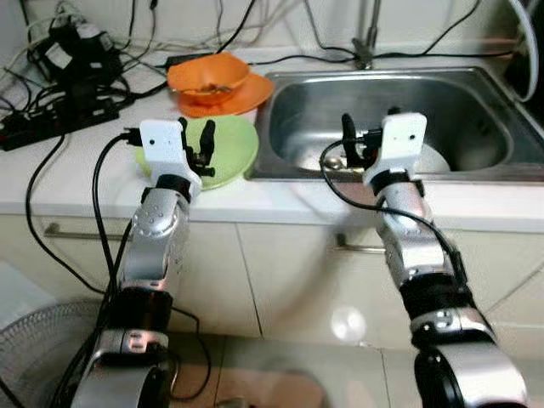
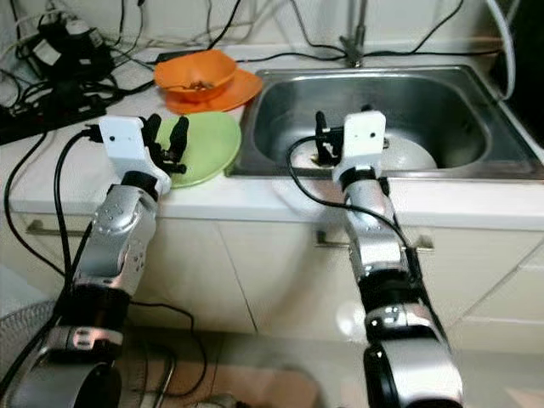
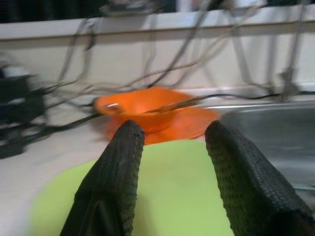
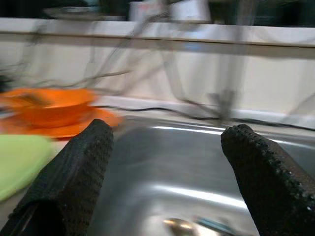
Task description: Kitchen organization
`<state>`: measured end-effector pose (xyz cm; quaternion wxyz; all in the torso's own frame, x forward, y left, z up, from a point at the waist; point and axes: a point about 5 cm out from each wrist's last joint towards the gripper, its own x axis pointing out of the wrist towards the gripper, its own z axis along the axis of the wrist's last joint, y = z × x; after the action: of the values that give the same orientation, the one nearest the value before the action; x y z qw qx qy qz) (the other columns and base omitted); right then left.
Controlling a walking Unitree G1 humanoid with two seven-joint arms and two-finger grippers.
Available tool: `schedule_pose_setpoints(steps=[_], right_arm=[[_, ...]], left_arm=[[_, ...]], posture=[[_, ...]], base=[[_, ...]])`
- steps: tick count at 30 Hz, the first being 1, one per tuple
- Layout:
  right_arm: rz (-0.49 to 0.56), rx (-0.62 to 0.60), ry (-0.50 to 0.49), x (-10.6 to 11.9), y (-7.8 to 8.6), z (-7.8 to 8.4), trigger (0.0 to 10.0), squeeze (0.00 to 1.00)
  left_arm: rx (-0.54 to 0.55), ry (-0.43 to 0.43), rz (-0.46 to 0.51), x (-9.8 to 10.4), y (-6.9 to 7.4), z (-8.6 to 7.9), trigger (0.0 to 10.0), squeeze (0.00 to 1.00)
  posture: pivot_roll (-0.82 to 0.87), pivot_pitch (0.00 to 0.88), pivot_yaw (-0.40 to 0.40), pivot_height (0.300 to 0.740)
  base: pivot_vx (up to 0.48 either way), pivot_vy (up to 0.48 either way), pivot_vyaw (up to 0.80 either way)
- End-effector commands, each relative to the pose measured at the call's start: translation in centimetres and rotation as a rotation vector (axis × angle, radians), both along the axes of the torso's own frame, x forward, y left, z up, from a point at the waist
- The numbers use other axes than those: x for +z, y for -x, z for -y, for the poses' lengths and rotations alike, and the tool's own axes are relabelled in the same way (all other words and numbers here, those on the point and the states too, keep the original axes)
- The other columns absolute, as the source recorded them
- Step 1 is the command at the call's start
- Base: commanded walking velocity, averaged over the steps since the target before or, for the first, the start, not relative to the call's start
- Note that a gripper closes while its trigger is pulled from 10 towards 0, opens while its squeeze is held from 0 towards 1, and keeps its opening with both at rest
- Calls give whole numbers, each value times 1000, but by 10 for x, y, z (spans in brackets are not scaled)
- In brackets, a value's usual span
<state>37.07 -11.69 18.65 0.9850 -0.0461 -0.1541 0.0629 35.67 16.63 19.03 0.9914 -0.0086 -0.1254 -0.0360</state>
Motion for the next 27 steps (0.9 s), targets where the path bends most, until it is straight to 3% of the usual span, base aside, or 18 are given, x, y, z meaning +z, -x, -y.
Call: schedule_pose_setpoints(steps=[1, 16, 27], right_arm=[[1, -5, 11, 2, -1, 3, 10000, 0], [-1, 2, 9, 2, -1, 1, 10000, 0], [-12, 7, 5, -1, 0, -2, 10000, 0]], left_arm=[[7, 2, 5, 2, 0, -1, 10000, 0], [15, -1, 5, 2, 1, -3, 10000, 0], [23, -14, 12, 5, 5, -9, 10000, 0]], posture=[[145, 56, 98, 740], [151, 57, 95, 740], [169, 68, 96, 740]], base=[[281, 0, 0], [281, 0, 0], [0, 0, 0]])
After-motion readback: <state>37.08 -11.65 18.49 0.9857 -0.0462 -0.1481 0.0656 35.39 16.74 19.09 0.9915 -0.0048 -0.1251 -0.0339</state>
